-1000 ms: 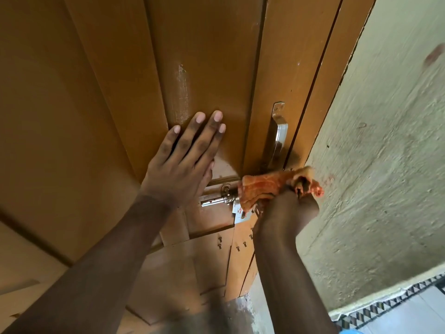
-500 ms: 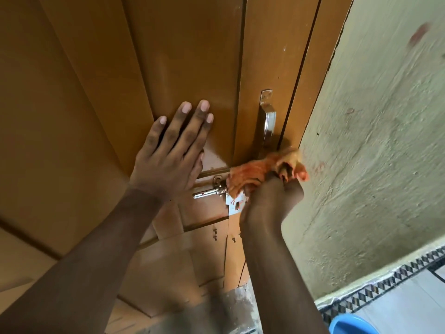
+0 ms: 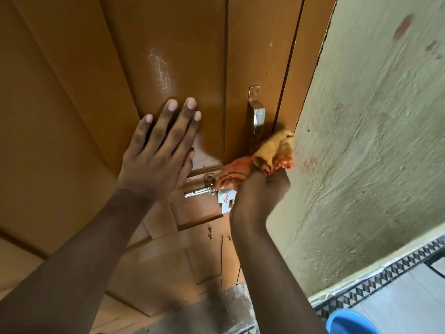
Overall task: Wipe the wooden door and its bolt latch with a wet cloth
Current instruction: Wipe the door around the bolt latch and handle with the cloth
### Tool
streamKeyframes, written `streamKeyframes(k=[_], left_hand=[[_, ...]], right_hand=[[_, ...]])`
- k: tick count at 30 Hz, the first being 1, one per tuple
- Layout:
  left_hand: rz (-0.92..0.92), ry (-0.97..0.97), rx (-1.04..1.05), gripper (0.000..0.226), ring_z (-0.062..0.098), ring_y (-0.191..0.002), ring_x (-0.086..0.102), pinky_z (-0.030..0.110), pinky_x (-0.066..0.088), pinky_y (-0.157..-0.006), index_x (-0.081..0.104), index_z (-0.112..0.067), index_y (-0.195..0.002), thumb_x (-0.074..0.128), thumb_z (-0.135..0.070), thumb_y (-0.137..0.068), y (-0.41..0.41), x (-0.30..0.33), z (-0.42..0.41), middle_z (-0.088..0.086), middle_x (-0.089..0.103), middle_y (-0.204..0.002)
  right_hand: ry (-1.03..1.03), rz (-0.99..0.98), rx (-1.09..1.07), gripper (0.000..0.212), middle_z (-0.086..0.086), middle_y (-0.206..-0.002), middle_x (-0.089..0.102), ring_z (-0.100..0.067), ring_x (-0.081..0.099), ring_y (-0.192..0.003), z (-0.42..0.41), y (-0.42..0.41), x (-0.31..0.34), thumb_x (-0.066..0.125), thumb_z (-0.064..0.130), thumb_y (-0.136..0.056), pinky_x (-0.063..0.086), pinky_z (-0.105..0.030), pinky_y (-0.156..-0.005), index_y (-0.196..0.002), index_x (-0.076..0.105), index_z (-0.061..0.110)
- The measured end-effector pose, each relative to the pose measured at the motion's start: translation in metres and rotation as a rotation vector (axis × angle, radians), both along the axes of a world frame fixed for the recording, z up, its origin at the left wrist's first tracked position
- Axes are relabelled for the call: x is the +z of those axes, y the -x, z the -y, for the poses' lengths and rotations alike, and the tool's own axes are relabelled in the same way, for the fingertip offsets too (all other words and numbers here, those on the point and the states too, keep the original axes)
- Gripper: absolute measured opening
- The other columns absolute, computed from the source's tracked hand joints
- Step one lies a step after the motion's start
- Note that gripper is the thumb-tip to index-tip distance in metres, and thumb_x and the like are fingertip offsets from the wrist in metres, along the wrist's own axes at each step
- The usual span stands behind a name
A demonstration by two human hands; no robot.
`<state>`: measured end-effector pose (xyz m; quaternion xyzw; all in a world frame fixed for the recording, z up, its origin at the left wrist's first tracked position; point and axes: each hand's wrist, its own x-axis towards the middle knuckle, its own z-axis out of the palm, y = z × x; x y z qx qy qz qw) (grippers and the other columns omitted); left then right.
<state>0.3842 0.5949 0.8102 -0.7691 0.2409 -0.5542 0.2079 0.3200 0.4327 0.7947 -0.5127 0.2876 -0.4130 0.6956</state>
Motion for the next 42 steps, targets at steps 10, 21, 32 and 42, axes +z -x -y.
streamKeyframes(k=[10,21,32,42], left_hand=[[0.001,0.001,0.014,0.070,0.030,-0.155,0.024,0.046,0.025,-0.121,0.020,-0.010,-0.165,0.037,-0.043,-0.106,-0.001,0.001,-0.002,0.010,0.024,-0.170],[0.030,-0.007,0.002,0.069,0.029,-0.153,0.032,0.045,0.026,-0.121,0.024,-0.011,-0.165,0.038,-0.043,-0.105,0.000,-0.002,-0.001,0.008,0.030,-0.168],[-0.162,-0.091,-0.065,0.074,0.028,-0.159,0.020,0.048,0.011,-0.126,0.021,-0.010,-0.165,0.035,-0.051,-0.105,0.012,-0.010,-0.025,0.010,0.019,-0.172],[-0.353,-0.049,-0.034,0.067,0.029,-0.157,0.022,0.050,0.014,-0.126,0.032,-0.012,-0.162,0.052,-0.042,-0.105,0.040,-0.079,-0.057,0.010,0.026,-0.170]], right_hand=[[0.586,0.059,0.063,0.051,-0.009,-0.123,0.072,-0.014,0.070,-0.110,0.000,0.010,-0.017,0.046,0.004,-0.090,0.057,-0.026,-0.089,-0.140,0.058,0.004],[0.820,0.065,0.067,0.050,-0.016,-0.145,0.057,-0.036,0.065,-0.122,0.004,0.025,-0.041,0.048,0.008,-0.096,0.060,-0.049,-0.091,-0.146,0.049,0.014],[0.849,0.058,0.211,0.052,-0.009,-0.150,0.055,-0.029,0.053,-0.138,-0.006,0.048,-0.069,0.047,-0.001,-0.094,0.055,-0.049,-0.101,-0.146,0.053,0.008],[0.902,0.017,0.171,0.053,-0.010,-0.154,0.050,-0.031,0.046,-0.144,-0.014,0.037,-0.075,0.052,-0.008,-0.094,0.050,-0.026,-0.108,-0.145,0.052,0.005]])
